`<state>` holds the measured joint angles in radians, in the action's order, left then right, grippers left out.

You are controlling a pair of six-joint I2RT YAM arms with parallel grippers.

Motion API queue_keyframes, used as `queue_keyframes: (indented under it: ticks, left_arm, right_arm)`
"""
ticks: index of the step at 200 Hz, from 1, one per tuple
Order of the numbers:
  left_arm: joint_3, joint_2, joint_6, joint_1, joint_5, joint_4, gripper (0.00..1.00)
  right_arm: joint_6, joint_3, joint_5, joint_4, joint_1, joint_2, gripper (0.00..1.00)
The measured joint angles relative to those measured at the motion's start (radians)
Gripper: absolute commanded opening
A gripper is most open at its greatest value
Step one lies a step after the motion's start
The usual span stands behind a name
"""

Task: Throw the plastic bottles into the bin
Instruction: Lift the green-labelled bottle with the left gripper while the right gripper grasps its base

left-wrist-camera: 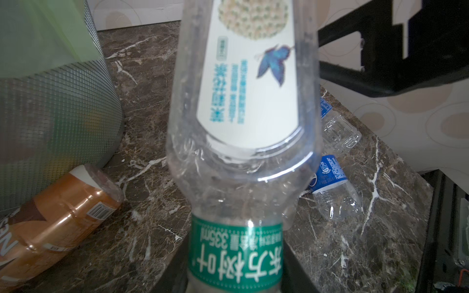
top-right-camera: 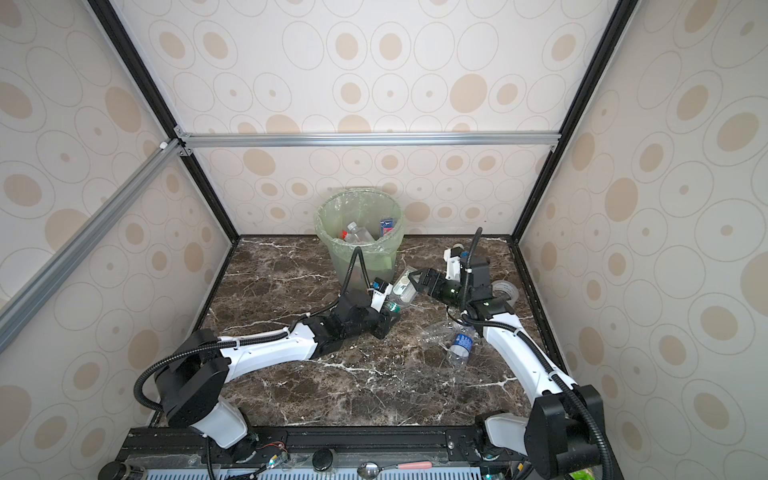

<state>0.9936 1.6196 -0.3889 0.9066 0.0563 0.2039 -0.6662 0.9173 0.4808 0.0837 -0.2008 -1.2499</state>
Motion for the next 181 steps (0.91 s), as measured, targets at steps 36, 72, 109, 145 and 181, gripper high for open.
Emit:
queue_keyframes:
  ticks: [36, 72, 109, 145, 181]
  left_arm:
    - [-0.001, -0.039, 0.000, 0.018, 0.002, 0.021, 0.35]
    - [-0.004, -0.058, 0.000, 0.031, 0.001, 0.042, 0.38]
    - [-0.020, -0.058, -0.006, 0.032, -0.003, 0.042, 0.46]
    - [-0.020, -0.073, -0.001, 0.035, -0.026, 0.047, 0.69]
    - [-0.020, -0.123, 0.004, 0.036, -0.060, 0.042, 0.94]
  right_arm:
    - [-0.045, -0.005, 0.022, -0.062, -0.010, -0.014, 0.88]
    - [-0.071, -0.005, 0.035, -0.110, -0.041, -0.042, 0.75]
    - [-0.105, 0.013, 0.059, -0.130, -0.058, -0.049, 0.55]
    - [-0.076, 0.044, 0.006, -0.089, -0.055, -0.062, 0.46]
    - [-0.038, 0.126, -0.060, -0.037, -0.055, -0.087, 0.45]
